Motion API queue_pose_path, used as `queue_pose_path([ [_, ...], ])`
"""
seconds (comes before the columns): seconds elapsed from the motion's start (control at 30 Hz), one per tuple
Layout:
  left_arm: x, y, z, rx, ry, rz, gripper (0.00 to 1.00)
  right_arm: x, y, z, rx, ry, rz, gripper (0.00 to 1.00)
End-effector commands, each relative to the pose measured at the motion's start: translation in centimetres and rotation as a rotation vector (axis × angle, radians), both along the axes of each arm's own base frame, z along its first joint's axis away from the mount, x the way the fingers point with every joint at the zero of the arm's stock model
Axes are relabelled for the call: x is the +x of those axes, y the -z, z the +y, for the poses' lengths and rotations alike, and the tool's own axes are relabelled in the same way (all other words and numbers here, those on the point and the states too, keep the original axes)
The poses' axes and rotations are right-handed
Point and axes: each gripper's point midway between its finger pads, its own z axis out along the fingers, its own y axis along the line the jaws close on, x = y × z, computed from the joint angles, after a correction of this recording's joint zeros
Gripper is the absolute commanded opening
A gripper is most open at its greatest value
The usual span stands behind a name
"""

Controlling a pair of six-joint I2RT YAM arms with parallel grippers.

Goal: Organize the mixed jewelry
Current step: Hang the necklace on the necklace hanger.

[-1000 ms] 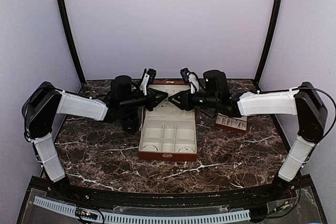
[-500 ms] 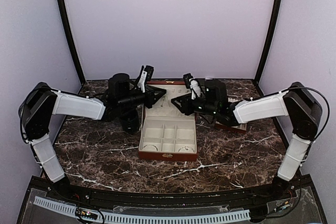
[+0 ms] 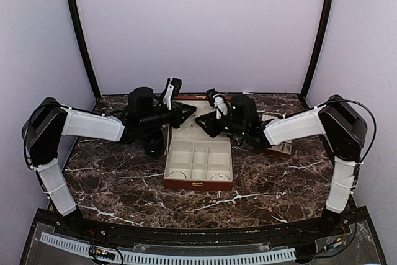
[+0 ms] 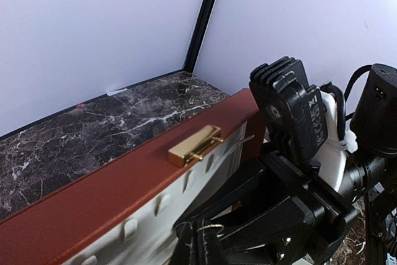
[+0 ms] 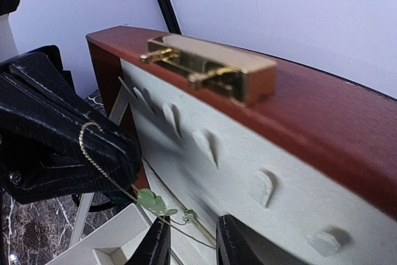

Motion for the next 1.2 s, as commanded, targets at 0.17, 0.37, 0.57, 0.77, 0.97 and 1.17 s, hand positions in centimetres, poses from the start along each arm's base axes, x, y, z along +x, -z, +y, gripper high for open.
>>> queue_pose_path([
  [0.17,-0.5,-2.4,0.6,-0.025,-0.007,-0.03,0.0,1.0,-0.8,1.2,-0.002,0.01,-0.076,0.2],
  [0.37,-0.2,-2.2,1.1,-0.009,-0.042,-0.016,0.0,0.9,-1.5,1.0,0.022,0.012,-0.089,0.03],
  [0.57,1.2,-1.1,2.1,0.025,-0.142,0.048,0.0,0.2,-2.9,-0.1,0.107,0.001,-0.067,0.0],
  [0.77,2.2,-0.2,2.6,0.061,-0.207,0.106,0.0,-0.1,-4.1,-0.7,0.138,0.02,-0.052,0.0],
  [0.97,2.5,0.0,2.8,0.051,-0.233,0.138,0.0,0.0,-4.8,-1.3,0.164,0.051,-0.03,0.0],
  [1.17,2.6,-0.1,2.3,0.034,-0.224,0.159,0.0,0.5,-5.7,-1.7,0.192,0.097,-0.008,0.0],
])
